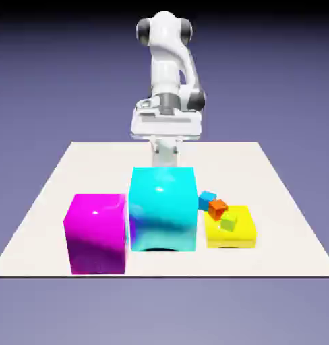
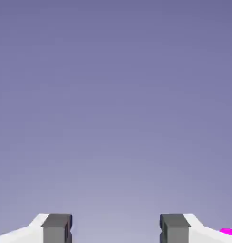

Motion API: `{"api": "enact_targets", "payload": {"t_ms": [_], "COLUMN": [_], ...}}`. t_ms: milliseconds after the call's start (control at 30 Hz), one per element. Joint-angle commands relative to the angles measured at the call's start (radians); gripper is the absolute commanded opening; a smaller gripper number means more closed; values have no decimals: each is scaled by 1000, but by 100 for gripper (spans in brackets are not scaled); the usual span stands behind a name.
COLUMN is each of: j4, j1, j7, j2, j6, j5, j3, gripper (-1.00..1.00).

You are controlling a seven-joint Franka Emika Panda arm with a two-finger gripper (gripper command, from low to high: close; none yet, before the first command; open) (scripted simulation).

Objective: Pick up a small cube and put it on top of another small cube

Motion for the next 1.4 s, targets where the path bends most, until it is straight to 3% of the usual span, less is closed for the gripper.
{"api": "enact_targets", "payload": {"t_ms": [0, 433, 733, 967, 1000, 1233, 1367], "j4": [13, 181, 150, 218, 218, 155, 241], "j1": [-36, -500, -500, -639, -639, -511, -470], "j7": [-26, -362, -515, -625, -625, -524, -591], "j2": [32, 453, 686, 922, 922, 705, 685], "j6": [-28, -371, -132, 40, 40, -119, -268], "j5": [9, 128, 227, 356, 356, 237, 193], "j3": [-16, -217, -156, 14, 14, -143, -247], "gripper": [0, 0, 0, 0, -100, -100, -100]}}
